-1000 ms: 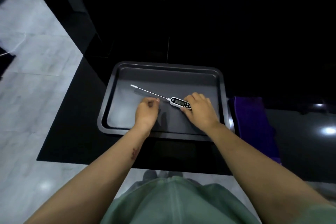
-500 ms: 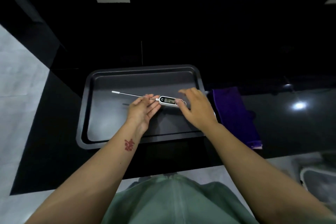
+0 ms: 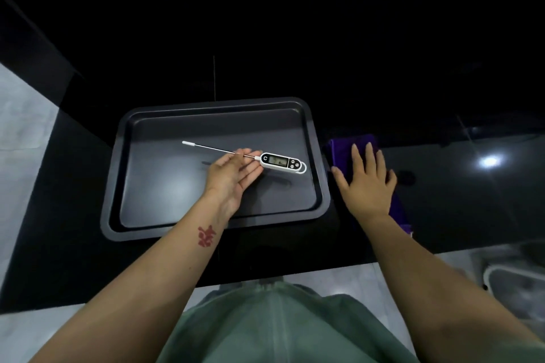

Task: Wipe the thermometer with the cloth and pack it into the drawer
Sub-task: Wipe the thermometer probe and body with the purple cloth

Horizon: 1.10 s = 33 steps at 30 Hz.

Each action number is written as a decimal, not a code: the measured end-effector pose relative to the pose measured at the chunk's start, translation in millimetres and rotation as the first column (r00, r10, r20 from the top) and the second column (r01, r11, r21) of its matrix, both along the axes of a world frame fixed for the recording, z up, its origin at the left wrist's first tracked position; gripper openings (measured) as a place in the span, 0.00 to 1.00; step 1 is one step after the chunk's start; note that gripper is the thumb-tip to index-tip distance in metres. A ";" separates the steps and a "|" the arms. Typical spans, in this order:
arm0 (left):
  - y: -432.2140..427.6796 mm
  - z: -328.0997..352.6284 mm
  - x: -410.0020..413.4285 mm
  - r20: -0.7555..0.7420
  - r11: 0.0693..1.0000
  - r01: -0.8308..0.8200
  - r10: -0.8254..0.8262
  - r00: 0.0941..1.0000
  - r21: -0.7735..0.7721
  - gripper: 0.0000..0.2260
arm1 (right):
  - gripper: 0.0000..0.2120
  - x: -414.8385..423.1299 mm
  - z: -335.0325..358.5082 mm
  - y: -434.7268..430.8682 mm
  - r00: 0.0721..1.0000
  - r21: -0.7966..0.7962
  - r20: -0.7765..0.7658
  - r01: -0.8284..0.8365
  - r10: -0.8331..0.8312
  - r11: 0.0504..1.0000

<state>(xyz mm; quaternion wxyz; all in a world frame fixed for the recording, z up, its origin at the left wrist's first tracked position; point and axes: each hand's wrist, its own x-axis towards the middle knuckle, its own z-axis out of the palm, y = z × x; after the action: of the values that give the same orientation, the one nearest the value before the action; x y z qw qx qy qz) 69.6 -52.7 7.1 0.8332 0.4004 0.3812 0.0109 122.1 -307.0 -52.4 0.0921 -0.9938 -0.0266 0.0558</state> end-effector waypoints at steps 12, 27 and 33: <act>6.2 4.6 -2.7 0.018 0.998 -0.063 0.063 0.998 0.013 0.05 | 0.16 8.7 -2.6 11.5 0.965 0.097 0.256 0.026 -0.050 0.995; 45.1 30.6 -15.3 0.103 0.994 -0.088 0.081 0.991 0.065 0.06 | 0.13 -17.8 81.7 90.5 0.960 0.544 0.197 -0.275 0.197 0.793; 50.5 43.2 -22.7 0.115 0.991 -0.092 0.080 0.990 0.102 0.06 | 0.14 -40.2 88.4 127.4 0.941 0.625 0.140 -0.326 0.309 0.709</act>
<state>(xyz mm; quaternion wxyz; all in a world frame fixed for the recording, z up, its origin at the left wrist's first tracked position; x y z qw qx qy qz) 46.9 -2.2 50.3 0.8291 0.4265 0.3502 0.0894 81.9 -179.5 35.9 0.4137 -0.8834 -0.2152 0.0459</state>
